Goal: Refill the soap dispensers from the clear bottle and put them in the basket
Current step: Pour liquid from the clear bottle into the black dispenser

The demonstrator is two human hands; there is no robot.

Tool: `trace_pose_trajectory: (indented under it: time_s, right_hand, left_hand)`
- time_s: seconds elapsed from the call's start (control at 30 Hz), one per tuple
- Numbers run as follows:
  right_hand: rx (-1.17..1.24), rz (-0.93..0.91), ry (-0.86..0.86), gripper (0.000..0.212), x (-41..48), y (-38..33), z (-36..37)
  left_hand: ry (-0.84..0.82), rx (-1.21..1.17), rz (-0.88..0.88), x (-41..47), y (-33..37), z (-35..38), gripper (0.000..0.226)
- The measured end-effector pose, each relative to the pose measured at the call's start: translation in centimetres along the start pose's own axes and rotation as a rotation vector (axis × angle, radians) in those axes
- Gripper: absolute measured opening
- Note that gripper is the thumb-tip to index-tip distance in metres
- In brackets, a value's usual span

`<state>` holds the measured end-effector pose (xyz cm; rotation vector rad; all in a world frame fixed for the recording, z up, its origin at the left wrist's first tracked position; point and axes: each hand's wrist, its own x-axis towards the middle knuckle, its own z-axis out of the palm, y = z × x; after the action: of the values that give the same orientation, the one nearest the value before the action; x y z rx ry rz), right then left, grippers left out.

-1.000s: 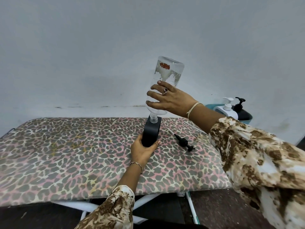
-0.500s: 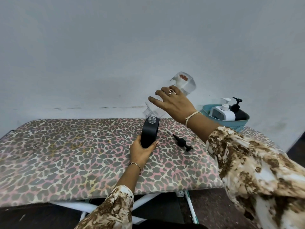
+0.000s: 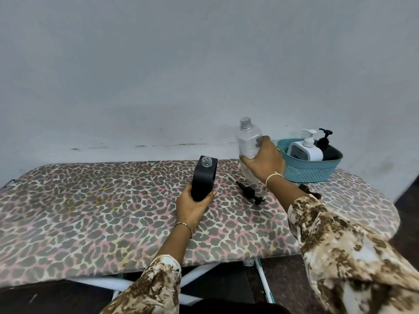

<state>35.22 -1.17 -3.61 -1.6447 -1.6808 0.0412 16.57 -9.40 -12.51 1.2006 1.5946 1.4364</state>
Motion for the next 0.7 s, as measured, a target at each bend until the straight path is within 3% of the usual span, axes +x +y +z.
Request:
trace_pose_trajectory:
  time_s: [0.2, 0.7]
  right_hand:
    - [0.207, 0.229, -0.017, 0.070, 0.4, 2.8, 0.6]
    - [0.327, 0.291, 0.026, 0.070, -1.9, 4.4, 1.8]
  left_hand:
    - [0.017, 0.020, -0.016, -0.1, 0.3, 0.1, 0.056]
    - [0.033, 0.011, -0.033, 0.2, -0.1, 0.1, 0.052]
